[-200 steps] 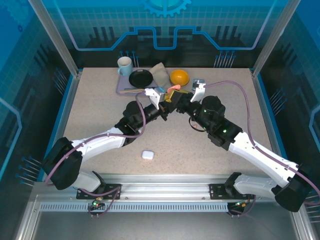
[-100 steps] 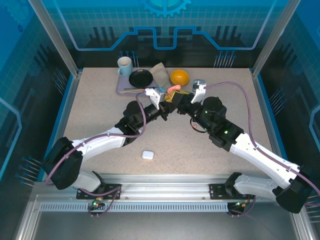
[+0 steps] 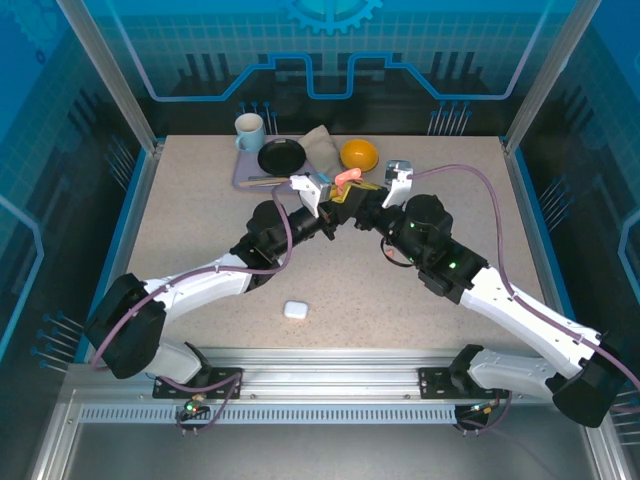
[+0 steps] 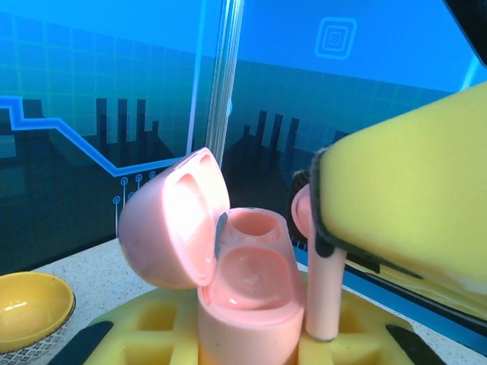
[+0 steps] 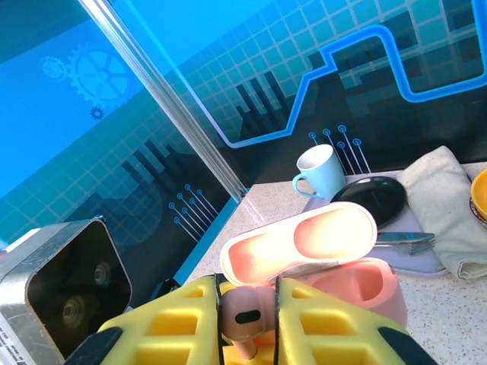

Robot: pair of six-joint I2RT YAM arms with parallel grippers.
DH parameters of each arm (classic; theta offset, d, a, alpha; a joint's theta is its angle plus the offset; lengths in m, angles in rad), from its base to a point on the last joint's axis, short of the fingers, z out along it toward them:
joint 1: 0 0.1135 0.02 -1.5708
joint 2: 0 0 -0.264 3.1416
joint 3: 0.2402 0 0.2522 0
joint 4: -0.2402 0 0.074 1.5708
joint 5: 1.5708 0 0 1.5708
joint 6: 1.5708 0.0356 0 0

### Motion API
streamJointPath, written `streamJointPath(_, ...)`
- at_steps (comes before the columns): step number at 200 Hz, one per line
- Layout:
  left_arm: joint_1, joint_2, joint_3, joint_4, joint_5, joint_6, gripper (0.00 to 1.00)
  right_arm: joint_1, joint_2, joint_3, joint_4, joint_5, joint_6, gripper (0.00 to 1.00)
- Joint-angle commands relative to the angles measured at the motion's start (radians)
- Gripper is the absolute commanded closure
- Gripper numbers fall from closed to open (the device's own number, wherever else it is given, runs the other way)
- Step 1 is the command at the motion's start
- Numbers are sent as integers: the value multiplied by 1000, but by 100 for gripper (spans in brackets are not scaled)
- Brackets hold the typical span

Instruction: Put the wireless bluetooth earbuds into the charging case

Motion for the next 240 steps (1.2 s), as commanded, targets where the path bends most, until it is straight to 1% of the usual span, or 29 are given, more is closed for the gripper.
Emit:
streamJointPath(1,-7,1,44,69,1,-1,100,14,16,24,-19,22,-3,82)
streamJointPath(58,-8,5,34,67,4,-4,100,0,58,87,22,19,10,83)
streamJointPath(103,-8,-1,33,66,4,-1,100,-7,64,93,32,21,13,83)
streamJointPath(151,-8,-12,34,66,4,-2,100,-8,58,65,27,37,2,83)
streamJointPath(196,-8,-19,34,63,4,0,100,-18,22,34,8,71,-7,83)
streamJointPath(240,-7,-16,42,65,4,-4,100,-25,27,21,5,34,3,84)
